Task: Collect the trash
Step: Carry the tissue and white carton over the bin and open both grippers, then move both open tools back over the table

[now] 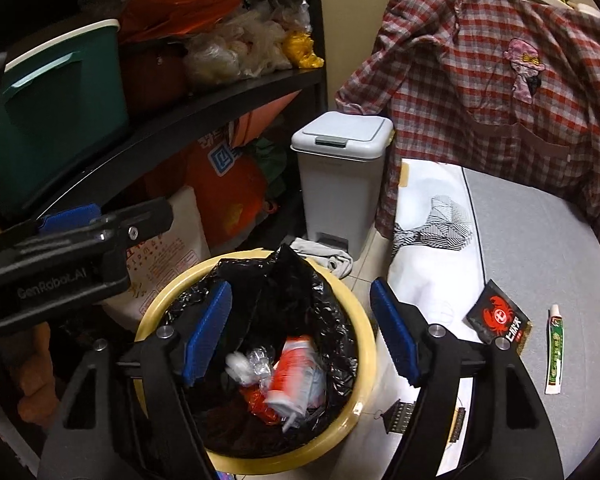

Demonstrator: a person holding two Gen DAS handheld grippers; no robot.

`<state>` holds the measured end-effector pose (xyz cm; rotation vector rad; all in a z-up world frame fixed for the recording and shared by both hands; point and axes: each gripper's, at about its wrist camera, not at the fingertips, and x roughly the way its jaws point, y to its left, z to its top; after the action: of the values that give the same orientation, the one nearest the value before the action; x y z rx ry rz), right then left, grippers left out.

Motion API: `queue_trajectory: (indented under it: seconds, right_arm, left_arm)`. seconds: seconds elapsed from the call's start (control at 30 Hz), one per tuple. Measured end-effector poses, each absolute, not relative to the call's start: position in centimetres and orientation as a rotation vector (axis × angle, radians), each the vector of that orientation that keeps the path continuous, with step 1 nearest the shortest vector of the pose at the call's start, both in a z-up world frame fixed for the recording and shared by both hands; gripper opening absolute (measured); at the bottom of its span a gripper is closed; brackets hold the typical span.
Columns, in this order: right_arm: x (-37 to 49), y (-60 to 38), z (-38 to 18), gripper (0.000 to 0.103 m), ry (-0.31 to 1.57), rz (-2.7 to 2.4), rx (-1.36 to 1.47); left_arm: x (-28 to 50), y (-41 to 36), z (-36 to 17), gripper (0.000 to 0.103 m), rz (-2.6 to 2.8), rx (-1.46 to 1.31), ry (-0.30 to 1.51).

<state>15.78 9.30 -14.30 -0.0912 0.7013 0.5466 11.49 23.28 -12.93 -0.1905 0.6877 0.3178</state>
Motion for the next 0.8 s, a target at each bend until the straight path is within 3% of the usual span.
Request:
queue_trajectory:
  seconds: [0.8]
  right_arm:
    - [10.5, -0.6, -8.0, 0.078, 0.588, 0.426, -0.003]
  left_arm:
    - [7.1, 17.6, -9.0, 0.090, 0.266, -0.147, 0.603]
